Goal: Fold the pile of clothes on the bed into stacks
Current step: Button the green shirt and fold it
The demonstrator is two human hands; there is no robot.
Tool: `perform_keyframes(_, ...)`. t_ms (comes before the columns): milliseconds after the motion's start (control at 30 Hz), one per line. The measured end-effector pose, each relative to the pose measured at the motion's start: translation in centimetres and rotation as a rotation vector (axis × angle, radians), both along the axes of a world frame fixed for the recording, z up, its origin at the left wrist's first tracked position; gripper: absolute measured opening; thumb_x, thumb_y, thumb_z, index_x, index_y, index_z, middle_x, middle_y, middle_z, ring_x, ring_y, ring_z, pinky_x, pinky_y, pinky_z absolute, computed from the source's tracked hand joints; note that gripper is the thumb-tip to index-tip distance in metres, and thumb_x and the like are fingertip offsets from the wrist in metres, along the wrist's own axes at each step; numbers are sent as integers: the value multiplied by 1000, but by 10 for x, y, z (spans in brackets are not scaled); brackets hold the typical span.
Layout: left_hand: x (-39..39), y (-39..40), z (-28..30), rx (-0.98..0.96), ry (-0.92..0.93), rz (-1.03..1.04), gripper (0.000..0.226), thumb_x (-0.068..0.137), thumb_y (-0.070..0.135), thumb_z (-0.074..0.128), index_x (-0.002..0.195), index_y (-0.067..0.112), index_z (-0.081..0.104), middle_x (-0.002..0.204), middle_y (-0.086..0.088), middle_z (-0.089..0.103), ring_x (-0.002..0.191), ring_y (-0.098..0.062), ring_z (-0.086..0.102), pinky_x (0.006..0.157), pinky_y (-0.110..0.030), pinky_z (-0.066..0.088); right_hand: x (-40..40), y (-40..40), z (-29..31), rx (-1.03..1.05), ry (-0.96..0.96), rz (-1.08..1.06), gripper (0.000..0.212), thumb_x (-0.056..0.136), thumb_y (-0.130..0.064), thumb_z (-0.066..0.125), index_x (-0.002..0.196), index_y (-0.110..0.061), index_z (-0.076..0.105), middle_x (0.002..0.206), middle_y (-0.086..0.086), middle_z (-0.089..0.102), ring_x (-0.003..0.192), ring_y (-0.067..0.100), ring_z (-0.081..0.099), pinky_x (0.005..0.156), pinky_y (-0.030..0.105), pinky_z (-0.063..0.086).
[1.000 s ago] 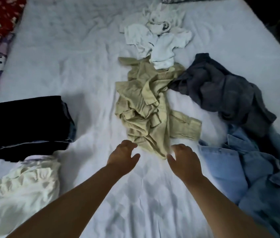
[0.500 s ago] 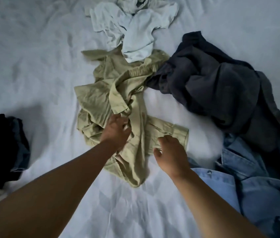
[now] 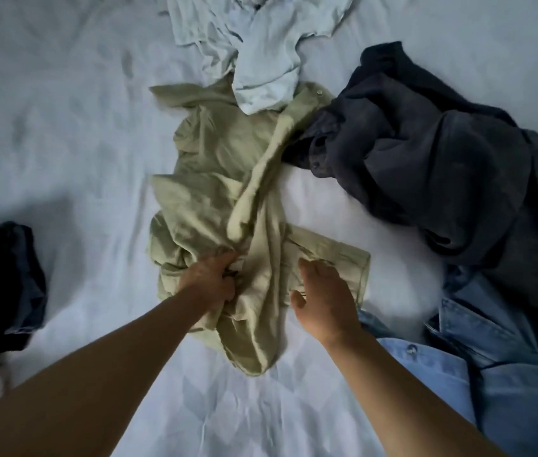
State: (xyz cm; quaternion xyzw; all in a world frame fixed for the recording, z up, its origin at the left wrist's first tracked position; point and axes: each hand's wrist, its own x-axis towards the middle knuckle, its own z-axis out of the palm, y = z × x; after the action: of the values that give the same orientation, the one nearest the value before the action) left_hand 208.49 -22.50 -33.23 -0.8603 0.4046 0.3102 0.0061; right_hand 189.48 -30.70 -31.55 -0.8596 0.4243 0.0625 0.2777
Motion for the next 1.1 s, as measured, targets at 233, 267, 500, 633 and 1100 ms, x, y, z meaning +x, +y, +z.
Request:
perform_keyframes(233, -25, 90, 44, -97, 7, -319, 69, 68, 46, 28, 135, 41, 46, 127, 3, 47, 107, -21, 58, 81, -29, 47, 41, 20, 30, -154, -21, 91, 70, 84, -8, 53, 148, -15, 26, 146, 25, 32, 125, 40, 40, 97, 45, 39)
perform_keyframes(267, -25, 106, 47, -145, 1, -345, 66, 68, 46, 28, 129, 39, 54, 113, 2, 54, 87, -21, 65, 68, -30, 51, 46, 27, 30, -199, -25, 102, 70, 78, -3, 57, 144, -14, 36, 143, 28, 35, 122, 43, 43, 94, 47, 42)
perform_keyframes(500, -7, 220, 61, -259, 4, -477, 50, 65, 31, 47, 112, 42, 56, 89, 13, 44, 47, -4, 49, 46, -5, 14, 57, 63, 27, -374, 104, 274, 44, 59, -6, 79, 100, -19, 72, 134, 23, 51, 116, 46, 52, 89, 58, 45)
perform_keyframes(633, 5, 294, 66, -242, -14, -443, 52, 65, 27, 45, 112, 45, 58, 91, 14, 46, 56, -1, 49, 46, -3, 15, 73, 99, 37, -364, 49, 403, 33, 50, -8, 86, 80, -16, 74, 126, 19, 59, 114, 46, 54, 88, 61, 43)
perform_keyframes(1100, -45, 285, 88, -310, 97, 285, 72, 66, 51, 38, 131, 23, 48, 127, 3, 54, 120, -22, 49, 106, -39, 31, 73, 217, 116, 208, -101, 284, 36, 86, -25, 59, 62, -11, 35, 59, 6, 44, 66, 31, 49, 59, 38, 36)
